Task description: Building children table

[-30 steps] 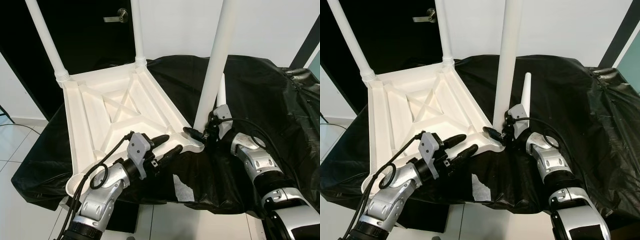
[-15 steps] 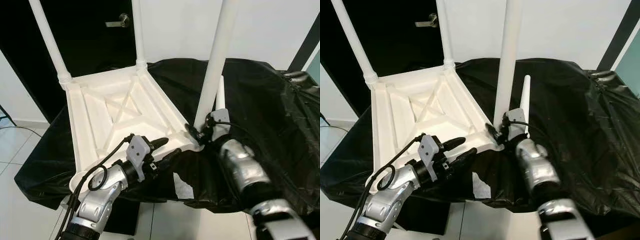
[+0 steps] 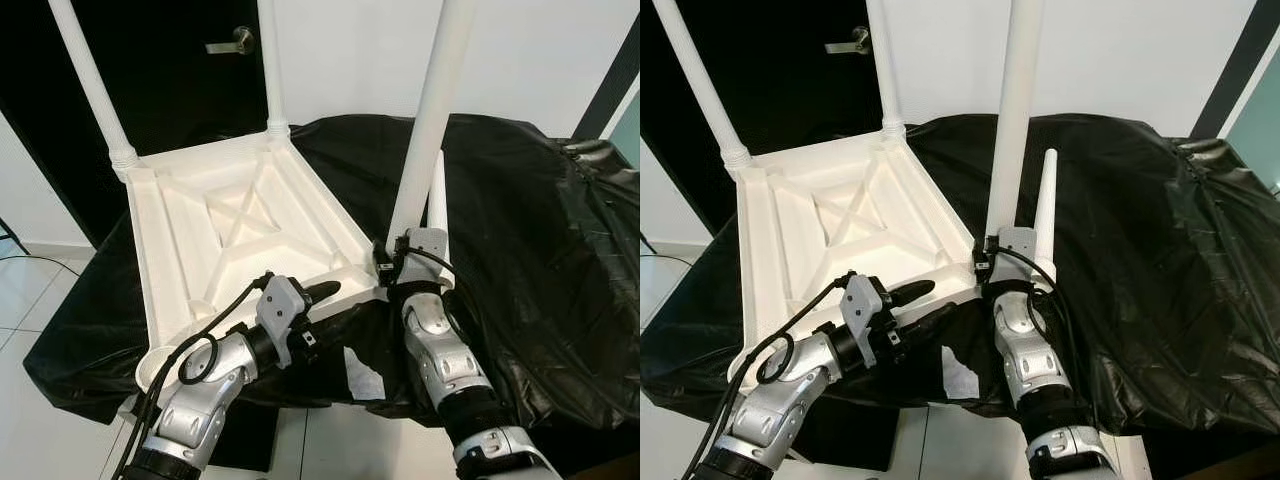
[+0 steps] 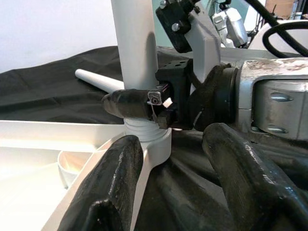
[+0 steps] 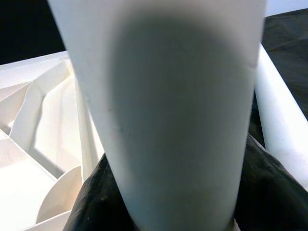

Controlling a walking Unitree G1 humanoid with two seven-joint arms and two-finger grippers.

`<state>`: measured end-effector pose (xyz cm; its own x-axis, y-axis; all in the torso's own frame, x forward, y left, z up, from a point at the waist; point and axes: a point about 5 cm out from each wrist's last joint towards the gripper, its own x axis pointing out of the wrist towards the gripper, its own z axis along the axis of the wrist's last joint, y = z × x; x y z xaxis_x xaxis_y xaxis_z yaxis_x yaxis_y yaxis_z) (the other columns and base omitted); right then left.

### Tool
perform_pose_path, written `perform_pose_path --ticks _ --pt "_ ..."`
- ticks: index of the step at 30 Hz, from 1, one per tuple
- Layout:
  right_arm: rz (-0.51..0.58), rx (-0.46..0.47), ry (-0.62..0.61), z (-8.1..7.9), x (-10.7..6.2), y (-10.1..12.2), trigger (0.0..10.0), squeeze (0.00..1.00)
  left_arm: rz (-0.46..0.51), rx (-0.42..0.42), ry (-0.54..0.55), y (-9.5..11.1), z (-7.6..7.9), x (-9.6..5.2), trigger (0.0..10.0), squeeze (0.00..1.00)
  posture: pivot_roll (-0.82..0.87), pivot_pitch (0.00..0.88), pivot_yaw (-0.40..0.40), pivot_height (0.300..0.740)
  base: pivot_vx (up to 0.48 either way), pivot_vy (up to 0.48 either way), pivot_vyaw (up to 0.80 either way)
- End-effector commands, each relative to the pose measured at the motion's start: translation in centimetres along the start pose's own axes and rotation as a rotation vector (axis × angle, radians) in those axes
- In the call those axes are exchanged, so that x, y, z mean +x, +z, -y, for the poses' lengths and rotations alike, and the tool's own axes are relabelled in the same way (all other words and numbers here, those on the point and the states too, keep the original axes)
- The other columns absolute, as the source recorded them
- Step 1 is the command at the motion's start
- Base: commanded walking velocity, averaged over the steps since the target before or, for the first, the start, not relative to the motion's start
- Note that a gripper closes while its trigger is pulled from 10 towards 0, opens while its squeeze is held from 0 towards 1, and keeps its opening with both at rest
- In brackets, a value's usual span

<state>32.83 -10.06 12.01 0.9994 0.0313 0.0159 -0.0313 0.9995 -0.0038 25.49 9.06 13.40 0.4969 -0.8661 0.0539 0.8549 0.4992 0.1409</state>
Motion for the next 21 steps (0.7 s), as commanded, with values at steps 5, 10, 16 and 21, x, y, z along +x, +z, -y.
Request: perform_pose_path --ticks 5,10,16,21 --pt "-0.078 -0.040 -0.026 0.6 -0.4 -1.5 10.0 0.00 -0.003 0.024 -0.053 0.3 0.0 0.1 10.0 0.00 0.01 0.000 -0.006 0.740 0.000 0.000 0.00" --pt "-0.039 -0.053 -0.015 0.9 -0.4 -0.8 10.0 1.00 0.003 0.029 -0.041 0.4 -0.2 0.2 10.0 0.00 0.00 0.000 -0.005 0.740 0.000 0.000 0.00" --pt "0.012 -0.058 0.061 1.5 -1.0 -0.3 10.0 1.00 0.006 0.037 -0.022 0.5 -0.6 0.1 10.0 0.00 0.01 0.000 -0.012 0.740 0.000 0.000 0.00" --pt "0.060 -0.042 0.120 1.7 -1.8 0.3 10.0 1.00 0.001 0.054 0.026 0.7 -1.7 -0.4 10.0 0.00 0.01 0.000 -0.013 0.740 0.000 0.000 0.00"
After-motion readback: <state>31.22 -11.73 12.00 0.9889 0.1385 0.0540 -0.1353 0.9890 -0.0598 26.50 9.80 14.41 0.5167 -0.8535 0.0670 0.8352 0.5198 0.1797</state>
